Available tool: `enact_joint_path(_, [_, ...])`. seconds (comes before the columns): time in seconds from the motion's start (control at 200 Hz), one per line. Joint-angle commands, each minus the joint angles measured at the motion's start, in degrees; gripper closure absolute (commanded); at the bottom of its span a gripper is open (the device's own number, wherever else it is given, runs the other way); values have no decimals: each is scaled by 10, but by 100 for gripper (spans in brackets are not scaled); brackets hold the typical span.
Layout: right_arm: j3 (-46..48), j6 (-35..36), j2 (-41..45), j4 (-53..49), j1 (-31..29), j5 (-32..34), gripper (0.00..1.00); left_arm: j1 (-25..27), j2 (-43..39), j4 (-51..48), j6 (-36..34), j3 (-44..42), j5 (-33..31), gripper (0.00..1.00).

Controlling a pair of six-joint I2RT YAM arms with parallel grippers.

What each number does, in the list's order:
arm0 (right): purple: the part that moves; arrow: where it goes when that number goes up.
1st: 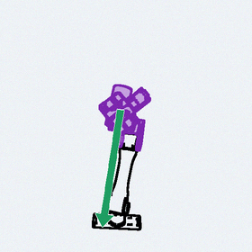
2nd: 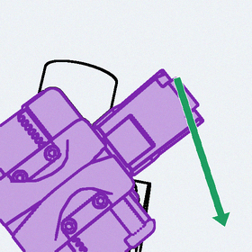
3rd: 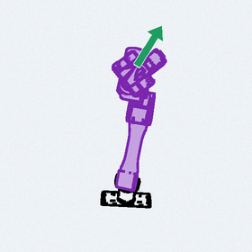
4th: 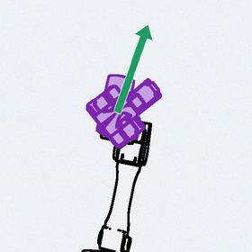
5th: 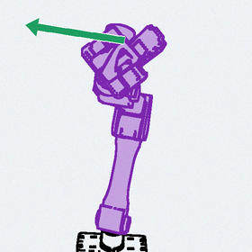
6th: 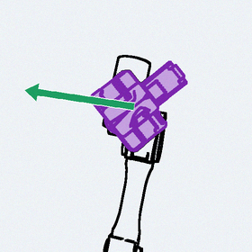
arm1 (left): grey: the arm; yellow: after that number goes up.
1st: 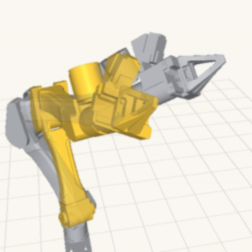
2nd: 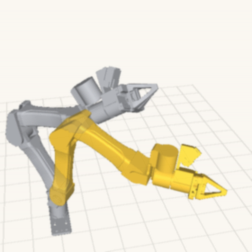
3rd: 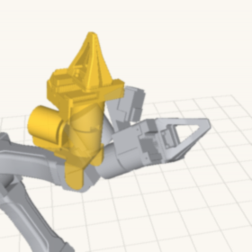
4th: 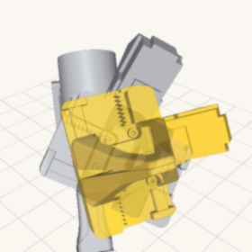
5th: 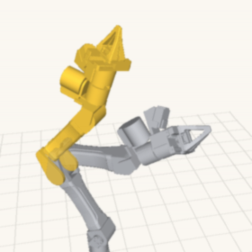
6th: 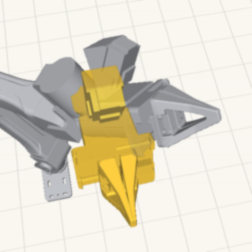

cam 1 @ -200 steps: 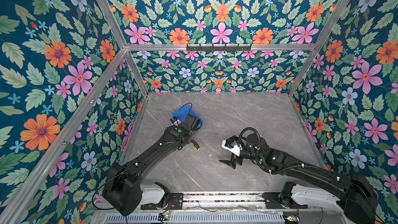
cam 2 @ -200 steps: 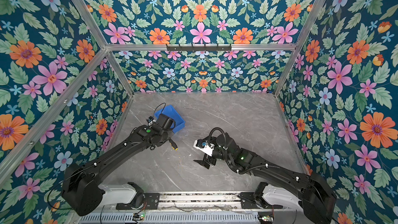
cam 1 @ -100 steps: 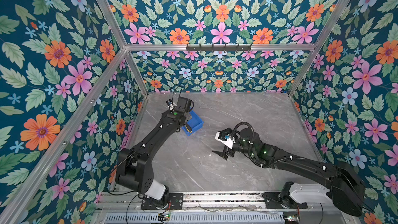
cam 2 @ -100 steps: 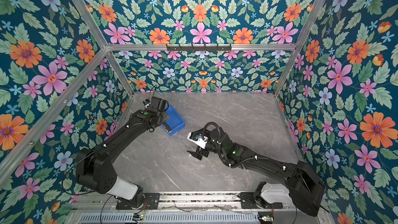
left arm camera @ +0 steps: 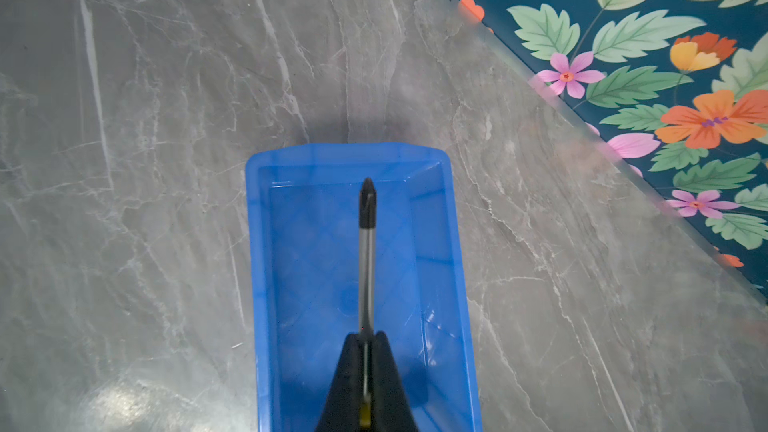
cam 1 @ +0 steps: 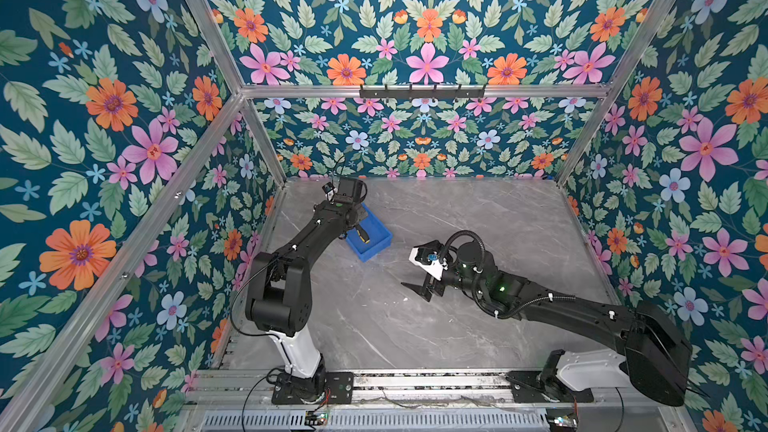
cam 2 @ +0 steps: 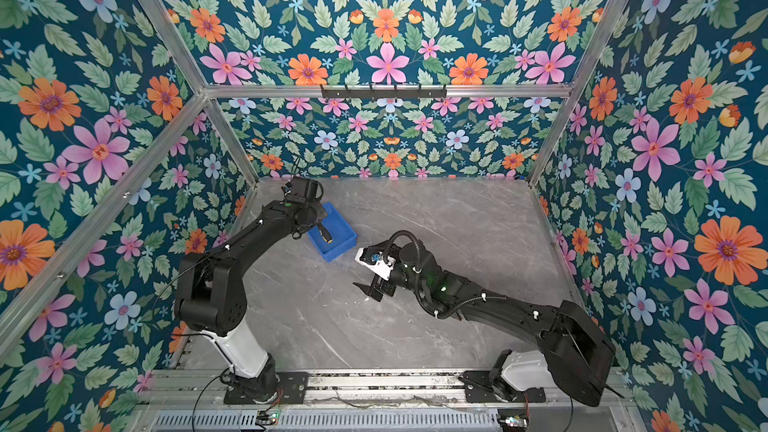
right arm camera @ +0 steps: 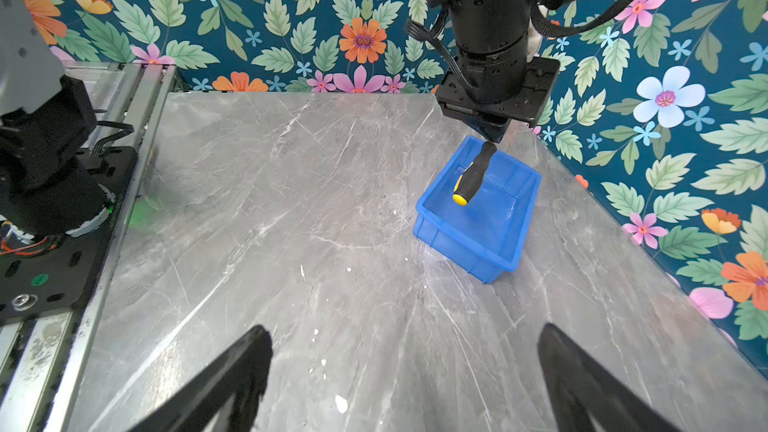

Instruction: Put the screwdriver in the bin

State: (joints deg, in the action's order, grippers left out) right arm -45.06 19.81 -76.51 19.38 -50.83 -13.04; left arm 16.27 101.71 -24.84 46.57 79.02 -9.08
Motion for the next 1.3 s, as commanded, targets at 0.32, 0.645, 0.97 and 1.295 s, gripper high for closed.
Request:
enact_joint_path(0.32, [9,-2,6,13,0,16,1,-14,87,46,5,0,54,100])
enact_joint_path(0.645, [9,-5,7,15,-1,27,1,-14,109,58,24,-1,68,86])
enact_joint_path(0.97, [19,-6,18,22,0,54,1,-12,52,45,15,-5,59,43])
enact_joint_path(1.295, [56,-47,73,36,56,55,1,-3,-95,117,-61,-79,-7,7])
